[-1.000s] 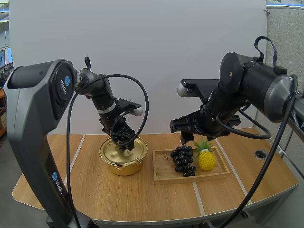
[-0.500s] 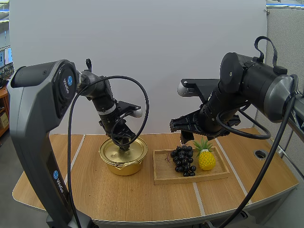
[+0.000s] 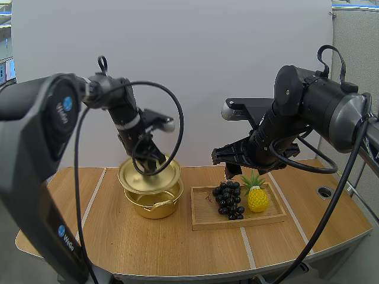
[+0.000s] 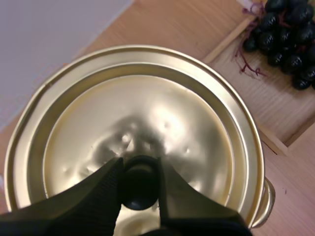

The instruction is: Open the pot, put the grape inside, and close it

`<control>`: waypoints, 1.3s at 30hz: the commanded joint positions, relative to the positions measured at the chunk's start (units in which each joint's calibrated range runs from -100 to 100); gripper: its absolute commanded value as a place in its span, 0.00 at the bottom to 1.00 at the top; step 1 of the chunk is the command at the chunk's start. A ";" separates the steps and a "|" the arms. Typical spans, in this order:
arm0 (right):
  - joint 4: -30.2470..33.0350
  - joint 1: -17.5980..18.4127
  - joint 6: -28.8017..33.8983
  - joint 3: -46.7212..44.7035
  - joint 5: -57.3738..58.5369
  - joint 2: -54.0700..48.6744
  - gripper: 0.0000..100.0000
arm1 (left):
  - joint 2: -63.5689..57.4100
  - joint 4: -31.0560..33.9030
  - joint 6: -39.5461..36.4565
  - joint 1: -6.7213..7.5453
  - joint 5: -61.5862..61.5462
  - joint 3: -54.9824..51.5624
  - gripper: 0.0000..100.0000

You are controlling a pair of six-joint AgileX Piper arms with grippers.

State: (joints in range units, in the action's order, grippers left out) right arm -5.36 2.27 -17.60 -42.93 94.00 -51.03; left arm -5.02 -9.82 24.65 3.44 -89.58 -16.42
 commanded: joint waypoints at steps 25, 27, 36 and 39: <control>-0.22 -0.20 0.44 0.53 -4.38 4.17 1.00 | -19.03 8.08 -8.63 0.10 0.88 53.24 0.00; 0.47 -0.20 0.44 0.53 -6.20 6.73 1.00 | -19.29 9.51 -9.96 0.10 0.88 57.00 0.00; 1.01 -0.20 0.44 0.53 -18.52 22.02 1.00 | -19.42 14.14 -9.96 0.10 7.96 68.86 0.00; 1.01 -0.20 0.44 0.53 -22.57 25.90 1.00 | -19.42 14.14 -9.96 0.10 11.36 69.58 0.00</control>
State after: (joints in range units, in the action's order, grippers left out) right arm -5.01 2.27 -17.24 -42.79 75.18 -27.03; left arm -24.25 3.28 15.19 3.44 -82.84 52.42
